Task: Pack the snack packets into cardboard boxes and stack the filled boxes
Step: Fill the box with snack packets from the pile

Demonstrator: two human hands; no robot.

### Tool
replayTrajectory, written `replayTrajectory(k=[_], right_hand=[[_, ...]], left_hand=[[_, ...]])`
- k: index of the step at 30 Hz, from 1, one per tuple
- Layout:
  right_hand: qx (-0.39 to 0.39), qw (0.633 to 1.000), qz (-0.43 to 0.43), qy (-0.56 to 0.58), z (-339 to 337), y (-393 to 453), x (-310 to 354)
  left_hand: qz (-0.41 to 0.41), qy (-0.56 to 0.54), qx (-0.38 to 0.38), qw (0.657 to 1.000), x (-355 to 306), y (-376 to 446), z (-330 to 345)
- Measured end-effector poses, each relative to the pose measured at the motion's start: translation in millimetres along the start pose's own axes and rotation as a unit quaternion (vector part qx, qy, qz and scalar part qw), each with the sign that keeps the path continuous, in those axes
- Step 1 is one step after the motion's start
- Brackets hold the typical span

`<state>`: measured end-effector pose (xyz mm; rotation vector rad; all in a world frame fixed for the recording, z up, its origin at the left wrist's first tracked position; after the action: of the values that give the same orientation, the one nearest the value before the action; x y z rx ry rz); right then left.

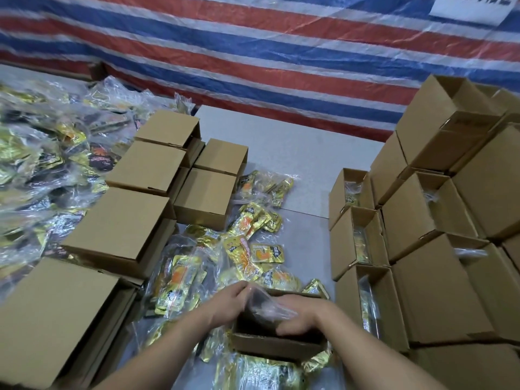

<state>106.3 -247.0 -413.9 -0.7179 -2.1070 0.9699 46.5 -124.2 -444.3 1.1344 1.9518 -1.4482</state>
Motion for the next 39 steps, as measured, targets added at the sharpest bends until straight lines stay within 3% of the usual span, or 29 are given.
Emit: replayTrajectory(k=[3,8,14,16,19,21,25,30,34,39], right_hand=[[-0.04,0.999,0.014,-0.02,10,20,5],[0.003,0.992,0.117,-0.037,34,37,-18],[-0.072,0.994,0.04,0.074,2,14,-10],[-0.041,0.996,0.031,0.079,9,16,-2],[0.087,0.99,0.069,0.092,49,28,6],[0.11,0.979,0.097,0.142,63,35,5],[0.09,0.983,0.098,0.13,57,37,3],[-0.001,0.985,0.1,0.14,28,34,-25],[0.044,0.988,0.131,0.066,45,35,-33],[0.033,0.987,0.109,0.11,39,30,-22]], left_hand=[[-0.006,-0.009,-0.038,0.999,4,2,-5],[0.001,-0.003,-0.052,0.999,2,6,4],[0.001,-0.008,-0.058,0.998,0,5,2],[0.0,-0.003,-0.059,0.998,0,6,2],[0.002,0.002,-0.068,0.998,5,6,3],[0.006,-0.005,-0.069,0.998,6,6,5],[0.002,-0.016,-0.068,0.998,8,4,5],[-0.008,-0.016,-0.054,0.998,6,3,4],[-0.004,-0.013,-0.052,0.999,6,3,4],[0.006,-0.01,-0.047,0.999,4,2,4]])
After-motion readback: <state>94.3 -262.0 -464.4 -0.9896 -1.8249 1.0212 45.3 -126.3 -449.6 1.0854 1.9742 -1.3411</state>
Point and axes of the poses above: each hand's wrist, its own y-axis towards the middle knuckle, its own z-axis out of the palm, x = y × z, the point moved 9 cm from there along y, towards the middle knuckle, and after that the axes turned 1 degree about y, right-handed, at the moved point
